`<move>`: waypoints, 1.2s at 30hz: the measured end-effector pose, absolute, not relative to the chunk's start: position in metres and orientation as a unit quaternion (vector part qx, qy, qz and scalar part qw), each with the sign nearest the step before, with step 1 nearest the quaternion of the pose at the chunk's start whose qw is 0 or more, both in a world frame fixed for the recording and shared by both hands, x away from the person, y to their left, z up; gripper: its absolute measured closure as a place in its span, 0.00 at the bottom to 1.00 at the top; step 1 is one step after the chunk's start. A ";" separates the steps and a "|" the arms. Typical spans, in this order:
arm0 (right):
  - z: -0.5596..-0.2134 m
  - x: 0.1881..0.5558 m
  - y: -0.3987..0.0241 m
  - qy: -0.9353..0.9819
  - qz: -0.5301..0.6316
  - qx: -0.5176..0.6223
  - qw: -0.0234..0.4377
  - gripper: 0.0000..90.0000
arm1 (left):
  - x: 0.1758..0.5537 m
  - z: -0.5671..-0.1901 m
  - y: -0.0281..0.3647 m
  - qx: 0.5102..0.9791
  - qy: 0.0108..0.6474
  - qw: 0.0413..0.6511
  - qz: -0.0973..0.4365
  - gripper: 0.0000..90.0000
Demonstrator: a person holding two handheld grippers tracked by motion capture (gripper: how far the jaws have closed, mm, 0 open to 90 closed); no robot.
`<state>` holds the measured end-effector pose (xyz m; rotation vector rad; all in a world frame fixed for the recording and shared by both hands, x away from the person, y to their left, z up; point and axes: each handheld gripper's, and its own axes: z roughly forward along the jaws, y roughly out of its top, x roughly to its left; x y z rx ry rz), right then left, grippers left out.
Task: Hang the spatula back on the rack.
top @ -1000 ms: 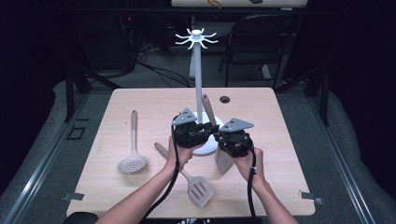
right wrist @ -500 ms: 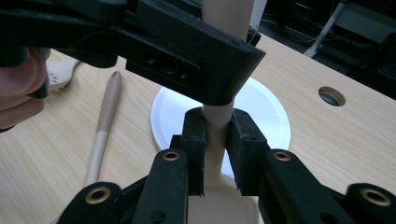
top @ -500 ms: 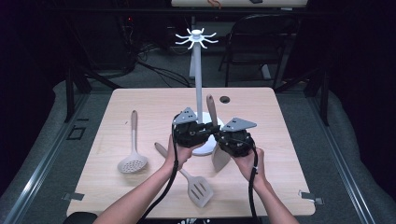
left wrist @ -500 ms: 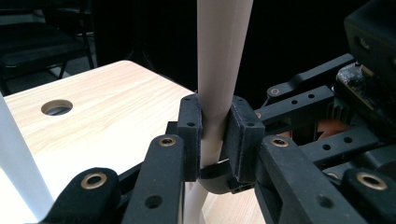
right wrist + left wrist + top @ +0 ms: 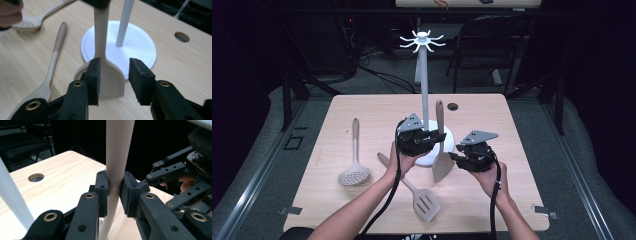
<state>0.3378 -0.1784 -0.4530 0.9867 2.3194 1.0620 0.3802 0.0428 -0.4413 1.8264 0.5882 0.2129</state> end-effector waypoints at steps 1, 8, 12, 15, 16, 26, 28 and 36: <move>-0.453 0.338 -0.180 0.832 0.377 0.355 0.198 0.66 | 0.381 -0.440 0.043 0.778 0.251 0.569 0.090 0.86; -0.456 0.344 -0.194 0.835 0.367 0.375 0.167 0.53 | 0.385 -0.432 0.048 0.782 0.244 0.566 0.097 0.86; -0.461 0.348 -0.203 0.835 0.360 0.387 0.152 0.46 | 0.387 -0.425 0.050 0.781 0.240 0.567 0.102 0.86; -0.465 0.352 -0.208 0.835 0.354 0.396 0.141 0.39 | 0.389 -0.420 0.052 0.782 0.235 0.569 0.101 0.86; -0.467 0.353 -0.209 0.834 0.354 0.401 0.139 0.37 | 0.389 -0.418 0.053 0.782 0.235 0.569 0.101 0.86; -0.472 0.359 -0.219 0.827 0.357 0.414 0.128 0.11 | 0.400 -0.402 0.059 0.786 0.223 0.570 0.089 0.86; -0.471 0.360 -0.222 0.832 0.346 0.413 0.131 0.07 | 0.404 -0.398 0.061 0.788 0.218 0.570 0.083 0.86; -0.474 0.362 -0.223 0.823 0.360 0.420 0.128 0.00 | 0.415 -0.384 0.067 0.786 0.222 0.573 0.068 0.86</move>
